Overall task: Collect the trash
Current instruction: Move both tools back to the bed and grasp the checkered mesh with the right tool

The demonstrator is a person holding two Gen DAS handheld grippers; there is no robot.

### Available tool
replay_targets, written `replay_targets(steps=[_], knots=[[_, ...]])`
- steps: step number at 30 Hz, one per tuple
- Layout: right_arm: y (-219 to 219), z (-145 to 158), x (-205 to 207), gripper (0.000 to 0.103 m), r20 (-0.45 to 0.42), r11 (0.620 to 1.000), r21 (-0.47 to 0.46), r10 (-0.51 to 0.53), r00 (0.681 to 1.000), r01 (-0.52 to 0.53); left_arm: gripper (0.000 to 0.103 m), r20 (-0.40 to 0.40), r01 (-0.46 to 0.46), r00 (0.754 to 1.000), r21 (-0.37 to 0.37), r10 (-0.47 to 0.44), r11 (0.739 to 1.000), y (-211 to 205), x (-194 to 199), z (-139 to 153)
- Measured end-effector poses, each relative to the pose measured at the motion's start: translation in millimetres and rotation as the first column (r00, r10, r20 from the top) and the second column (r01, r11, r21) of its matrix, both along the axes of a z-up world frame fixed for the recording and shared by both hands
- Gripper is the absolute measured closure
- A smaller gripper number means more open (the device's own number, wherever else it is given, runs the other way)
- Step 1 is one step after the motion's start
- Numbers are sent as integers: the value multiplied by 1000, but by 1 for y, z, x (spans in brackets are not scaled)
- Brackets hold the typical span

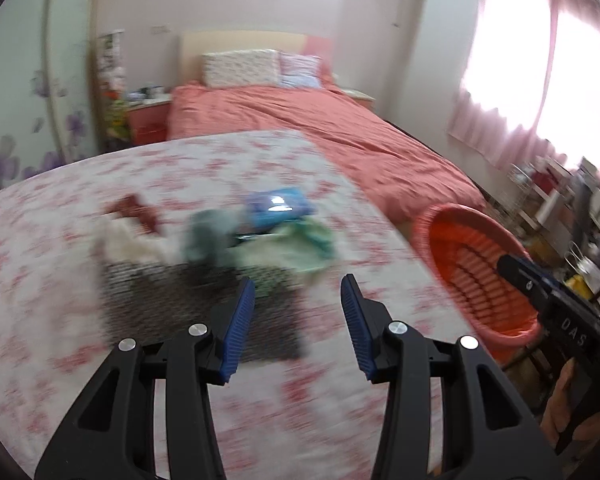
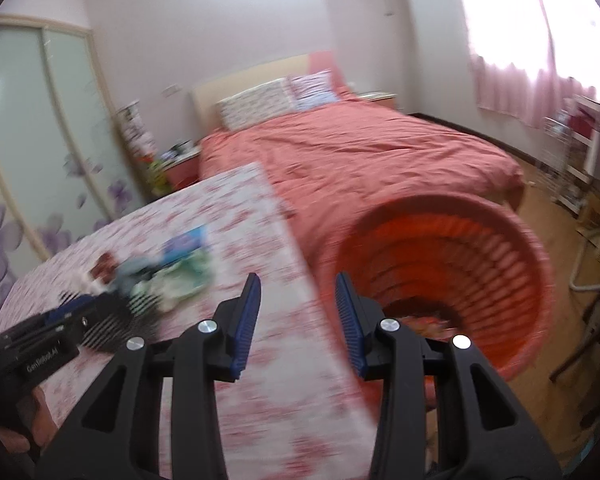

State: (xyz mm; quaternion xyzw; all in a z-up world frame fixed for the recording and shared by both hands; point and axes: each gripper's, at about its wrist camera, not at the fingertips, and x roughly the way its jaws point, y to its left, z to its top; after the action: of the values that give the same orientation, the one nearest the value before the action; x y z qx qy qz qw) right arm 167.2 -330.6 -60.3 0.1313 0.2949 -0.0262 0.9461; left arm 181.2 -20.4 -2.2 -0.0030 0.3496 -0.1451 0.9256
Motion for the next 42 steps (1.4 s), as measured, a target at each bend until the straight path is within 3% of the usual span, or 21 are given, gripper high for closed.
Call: replay_targets(steps=[9,14,22,26,30,32,35,36,38,42], knots=[[124,-22,23,64,-76,974,-19,224,972,-226,55,17,-227,974,-7,227,974,104,-9,-2],[165,-33,37,64,-128,964,-42,254,959,-261,55,-3,-297,955,-15,297,955,140,-9,-9],[193,-54,64,64,-252,965,-51,237,938,-258,55,-38,-345,938,-50,344,937,172,-16,-17],[196,-57,60,82,-255,960,-127,212,943,-250,55,-48,-355,935,-59,352,933,179,-16,-21],[187,-59,58,95,-250,960,-114,220,943,-254,55,-65,-358,933,-62,354,932,181,-12,-26],[185,-58,58,95,-247,962,-104,222,943,-254,55,-78,-357,933,-69,352,932,181,-9,-28],[178,-56,59,83,-238,970,-64,213,948,-234,55,-84,-354,934,-69,348,933,180,-10,-30],[175,-55,59,66,-233,973,-52,209,950,-227,55,-85,-353,934,-67,347,933,179,-10,-30],[176,-53,59,53,-225,974,-54,203,953,-220,55,-89,-349,935,-66,343,935,178,-9,-31],[189,-54,59,53,-238,962,-111,219,946,-251,55,-93,-345,936,-64,339,936,175,-8,-31]])
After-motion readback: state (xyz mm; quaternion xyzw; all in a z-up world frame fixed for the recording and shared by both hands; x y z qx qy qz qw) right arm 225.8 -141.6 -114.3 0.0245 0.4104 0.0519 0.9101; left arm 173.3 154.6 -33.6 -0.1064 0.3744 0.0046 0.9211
